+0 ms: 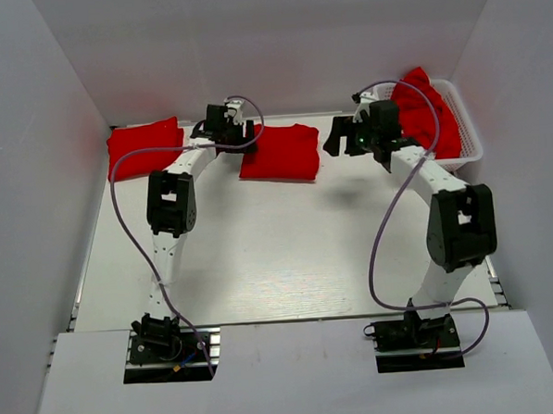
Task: Fold and stack the t-shirts
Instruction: Fold the long partially folded tshirt into a neat square, then put the neatly folded tshirt into the corner of the board with the left arm
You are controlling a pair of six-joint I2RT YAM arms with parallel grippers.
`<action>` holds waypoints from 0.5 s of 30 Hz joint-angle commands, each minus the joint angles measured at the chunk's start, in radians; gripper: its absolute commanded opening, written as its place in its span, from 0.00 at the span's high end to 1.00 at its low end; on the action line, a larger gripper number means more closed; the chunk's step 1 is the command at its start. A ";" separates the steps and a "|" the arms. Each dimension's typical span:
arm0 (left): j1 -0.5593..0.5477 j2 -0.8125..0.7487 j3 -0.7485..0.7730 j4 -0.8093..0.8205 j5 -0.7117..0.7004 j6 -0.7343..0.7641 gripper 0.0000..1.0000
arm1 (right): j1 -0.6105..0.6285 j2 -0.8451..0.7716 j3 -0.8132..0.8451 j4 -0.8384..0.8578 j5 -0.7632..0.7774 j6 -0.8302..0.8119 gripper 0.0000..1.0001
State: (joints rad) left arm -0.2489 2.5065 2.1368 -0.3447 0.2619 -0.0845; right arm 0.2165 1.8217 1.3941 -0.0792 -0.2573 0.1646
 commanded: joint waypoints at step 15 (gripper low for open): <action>-0.096 0.120 0.121 -0.229 -0.151 0.108 0.86 | -0.003 -0.567 -0.438 0.065 0.427 0.042 0.11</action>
State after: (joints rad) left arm -0.3252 2.5809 2.2341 -0.4381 0.1799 -0.0059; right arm 0.2165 1.3579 0.9951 -0.0509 0.0212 0.1818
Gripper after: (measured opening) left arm 0.218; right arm 0.893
